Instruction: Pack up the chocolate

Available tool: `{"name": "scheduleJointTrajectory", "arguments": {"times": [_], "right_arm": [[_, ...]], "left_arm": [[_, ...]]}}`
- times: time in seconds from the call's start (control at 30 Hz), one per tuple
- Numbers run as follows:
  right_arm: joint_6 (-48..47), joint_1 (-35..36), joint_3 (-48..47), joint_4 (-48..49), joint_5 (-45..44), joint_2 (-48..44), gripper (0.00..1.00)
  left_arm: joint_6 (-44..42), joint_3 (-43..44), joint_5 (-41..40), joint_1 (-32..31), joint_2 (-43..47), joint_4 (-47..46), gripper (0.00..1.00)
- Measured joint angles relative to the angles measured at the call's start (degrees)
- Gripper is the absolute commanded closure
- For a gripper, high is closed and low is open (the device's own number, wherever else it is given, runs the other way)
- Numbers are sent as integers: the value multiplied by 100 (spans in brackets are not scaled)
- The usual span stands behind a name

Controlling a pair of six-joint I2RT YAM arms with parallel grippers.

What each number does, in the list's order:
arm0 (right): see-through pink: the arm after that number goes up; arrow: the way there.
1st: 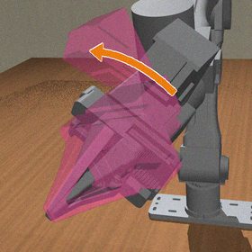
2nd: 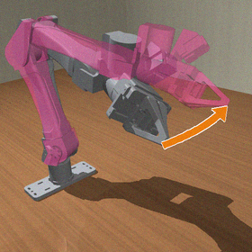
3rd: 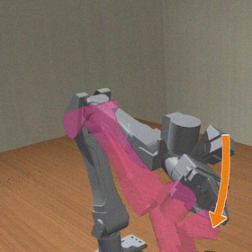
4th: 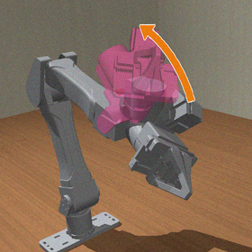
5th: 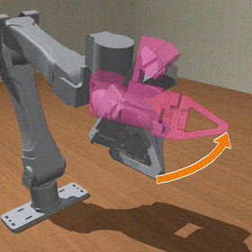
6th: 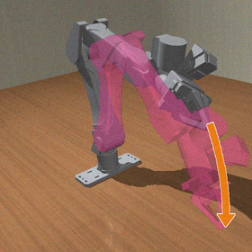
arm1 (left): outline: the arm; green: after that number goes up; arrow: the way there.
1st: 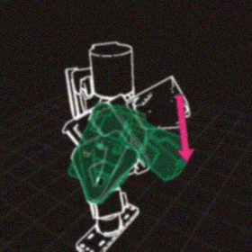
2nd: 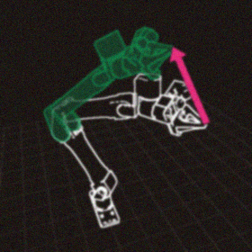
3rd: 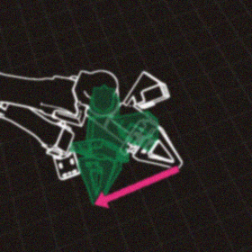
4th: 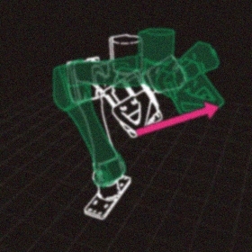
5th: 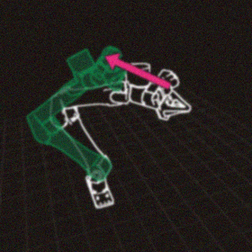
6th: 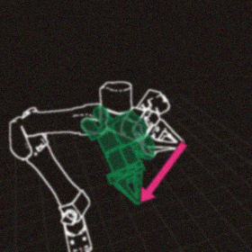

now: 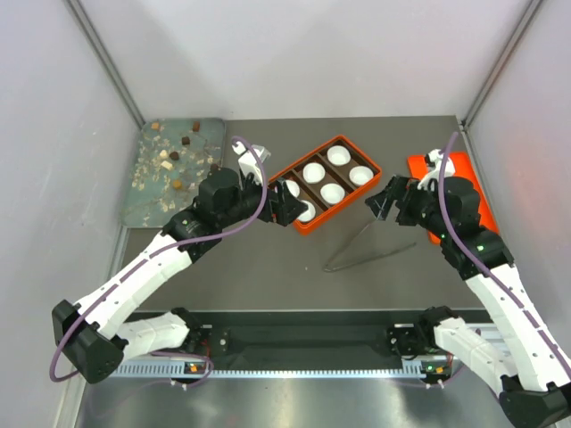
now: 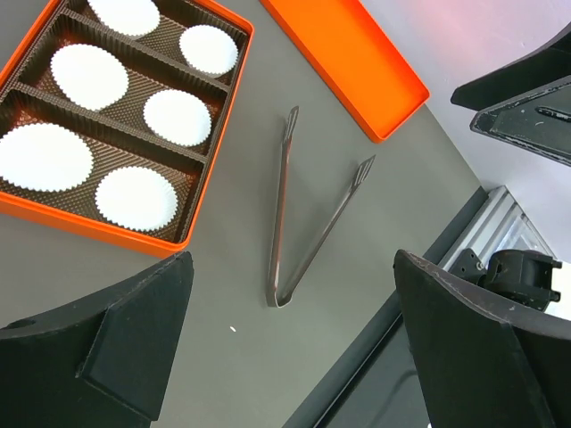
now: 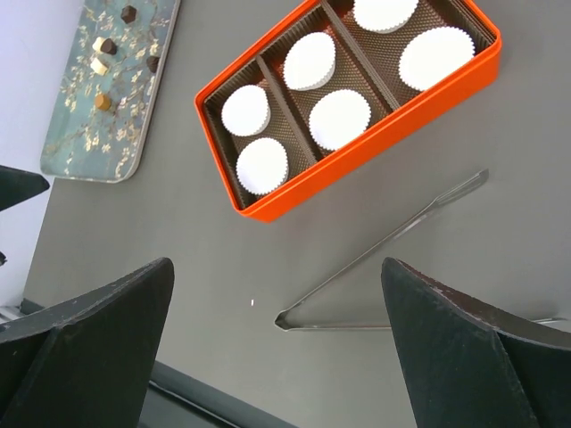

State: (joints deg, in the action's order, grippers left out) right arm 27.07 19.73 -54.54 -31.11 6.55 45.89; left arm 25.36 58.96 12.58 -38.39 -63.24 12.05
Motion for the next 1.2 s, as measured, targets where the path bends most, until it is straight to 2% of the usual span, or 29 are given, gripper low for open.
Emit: {"name": "scheduleJointTrajectory", "arguments": {"times": [0.2, 0.4, 0.53, 0.87, 1.2], "right_arm": [[20, 0, -35, -107, -142, -13, 0], [4, 0, -468, -481, -520, -37, 0], [2, 0, -557, -664, -841, -251, 0], [50, 0, -1029, -890, -1137, -876, 0], [275, 0, -1331, -1161, -1886, -1506, 0]], "left_arm": [[-131, 22, 160, -2, -35, 15, 1], [-483, 544, 181, -160, -601, 282, 1], [-706, 903, 33, -485, -1102, 450, 1], [-1816, 1779, -1276, -2006, -2667, 623, 3], [-2194, 2048, -1394, -2214, -4312, 605, 8]]}}
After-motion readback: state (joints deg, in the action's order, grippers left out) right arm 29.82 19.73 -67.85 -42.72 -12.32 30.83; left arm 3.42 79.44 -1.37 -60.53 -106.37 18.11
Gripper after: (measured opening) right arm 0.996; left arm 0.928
